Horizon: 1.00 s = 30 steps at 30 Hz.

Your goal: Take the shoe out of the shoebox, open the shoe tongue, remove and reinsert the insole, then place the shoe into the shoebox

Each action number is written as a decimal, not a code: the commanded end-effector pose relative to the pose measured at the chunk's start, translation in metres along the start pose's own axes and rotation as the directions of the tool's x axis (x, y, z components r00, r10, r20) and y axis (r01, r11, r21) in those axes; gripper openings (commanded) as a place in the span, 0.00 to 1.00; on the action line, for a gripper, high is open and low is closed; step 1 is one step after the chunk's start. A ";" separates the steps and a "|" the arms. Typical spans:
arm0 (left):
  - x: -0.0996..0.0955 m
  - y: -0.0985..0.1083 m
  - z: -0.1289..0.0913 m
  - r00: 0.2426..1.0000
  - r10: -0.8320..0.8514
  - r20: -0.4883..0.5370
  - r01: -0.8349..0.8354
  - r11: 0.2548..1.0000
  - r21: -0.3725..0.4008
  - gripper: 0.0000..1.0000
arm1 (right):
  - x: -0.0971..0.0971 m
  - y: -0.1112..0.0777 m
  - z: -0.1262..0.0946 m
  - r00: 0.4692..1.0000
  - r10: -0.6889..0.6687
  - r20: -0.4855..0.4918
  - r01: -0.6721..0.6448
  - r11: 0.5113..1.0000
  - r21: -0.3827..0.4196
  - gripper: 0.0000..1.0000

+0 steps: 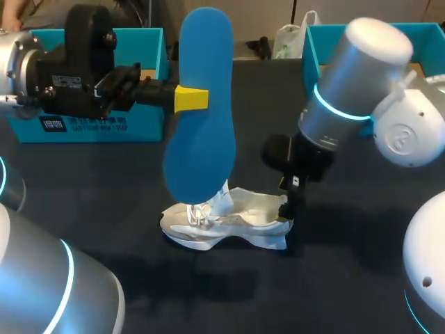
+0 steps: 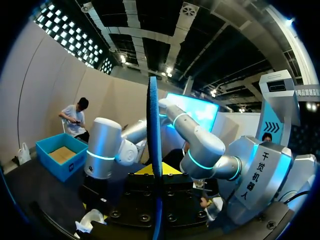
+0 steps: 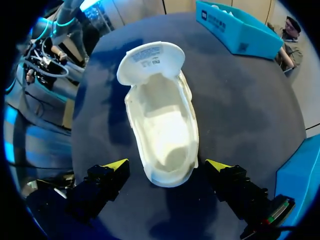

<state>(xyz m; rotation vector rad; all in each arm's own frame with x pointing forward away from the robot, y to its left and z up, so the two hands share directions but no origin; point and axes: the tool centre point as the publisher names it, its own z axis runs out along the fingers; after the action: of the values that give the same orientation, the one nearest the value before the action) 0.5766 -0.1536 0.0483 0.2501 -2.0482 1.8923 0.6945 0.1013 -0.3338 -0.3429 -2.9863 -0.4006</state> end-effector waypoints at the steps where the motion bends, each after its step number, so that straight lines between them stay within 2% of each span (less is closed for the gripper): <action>1: -0.001 0.000 0.001 1.000 0.000 -0.001 0.000 1.000 -0.002 0.00 | 0.001 0.007 0.001 1.000 0.007 0.016 -0.009 0.985 0.171 1.00; 17: -0.001 0.000 0.001 1.000 0.000 -0.001 0.000 1.000 -0.002 0.00 | 0.004 0.013 0.000 0.999 0.002 0.035 -0.007 0.986 0.166 1.00; 30: -0.001 0.000 0.001 1.000 0.000 -0.001 0.000 1.000 -0.002 0.00 | -0.015 0.034 -0.006 0.997 -0.068 0.040 0.060 0.980 0.189 1.00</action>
<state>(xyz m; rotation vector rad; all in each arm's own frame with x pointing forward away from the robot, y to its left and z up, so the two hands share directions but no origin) 0.5766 -0.1536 0.0483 0.2501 -2.0483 1.8921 0.7116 0.1205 -0.3199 -0.2462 -3.0575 -0.1456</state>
